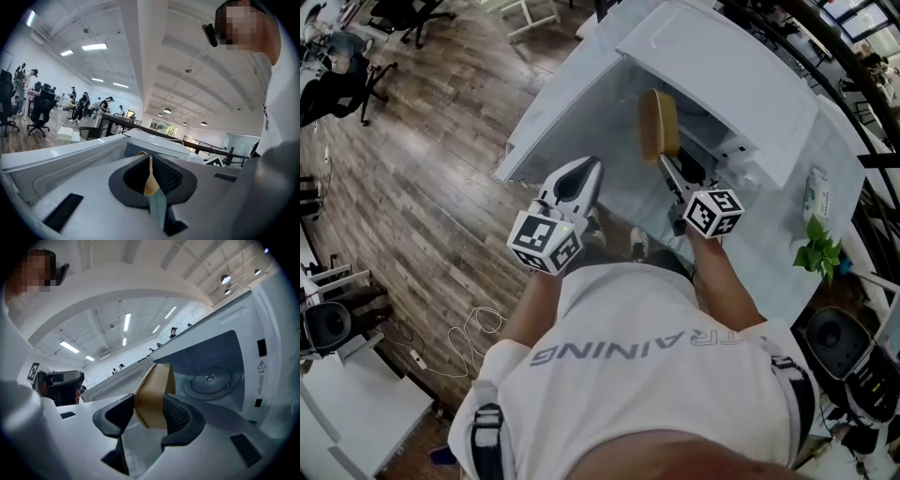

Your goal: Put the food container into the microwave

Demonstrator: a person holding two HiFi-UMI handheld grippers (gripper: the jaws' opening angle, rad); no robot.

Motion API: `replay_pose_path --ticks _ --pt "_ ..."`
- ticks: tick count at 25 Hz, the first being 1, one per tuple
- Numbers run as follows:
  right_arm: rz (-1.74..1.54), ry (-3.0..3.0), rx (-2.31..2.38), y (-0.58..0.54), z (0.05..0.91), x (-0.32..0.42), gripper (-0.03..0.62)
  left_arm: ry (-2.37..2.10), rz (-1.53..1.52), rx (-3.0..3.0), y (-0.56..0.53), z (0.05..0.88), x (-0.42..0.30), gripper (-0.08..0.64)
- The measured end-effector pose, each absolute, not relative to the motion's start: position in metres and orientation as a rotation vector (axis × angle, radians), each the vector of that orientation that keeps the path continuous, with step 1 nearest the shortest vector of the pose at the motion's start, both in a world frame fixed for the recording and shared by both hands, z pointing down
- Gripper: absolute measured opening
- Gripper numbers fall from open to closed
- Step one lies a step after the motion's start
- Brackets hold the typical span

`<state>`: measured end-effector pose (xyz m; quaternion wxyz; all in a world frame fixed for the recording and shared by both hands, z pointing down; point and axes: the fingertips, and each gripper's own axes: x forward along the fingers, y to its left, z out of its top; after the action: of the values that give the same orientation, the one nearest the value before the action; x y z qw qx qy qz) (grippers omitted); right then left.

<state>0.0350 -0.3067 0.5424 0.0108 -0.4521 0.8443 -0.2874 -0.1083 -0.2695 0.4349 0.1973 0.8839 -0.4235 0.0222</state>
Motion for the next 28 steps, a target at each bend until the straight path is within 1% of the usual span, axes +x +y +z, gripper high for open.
replay_pose_path --ticks 8,13,28 --pt "-0.916 2.469 -1.548 -0.343 0.558 0.050 0.209 -1.152 0.081 2.470 -0.273 0.441 -0.109 0.046" --pt "-0.983 2.292 -1.582 -0.368 0.571 0.065 0.209 -1.143 0.085 2.468 -0.272 0.444 -0.109 0.046" --pt "-0.940 1.989 -1.705 -0.422 0.584 0.095 0.210 -1.141 0.061 2.435 -0.266 0.448 -0.114 0.046"
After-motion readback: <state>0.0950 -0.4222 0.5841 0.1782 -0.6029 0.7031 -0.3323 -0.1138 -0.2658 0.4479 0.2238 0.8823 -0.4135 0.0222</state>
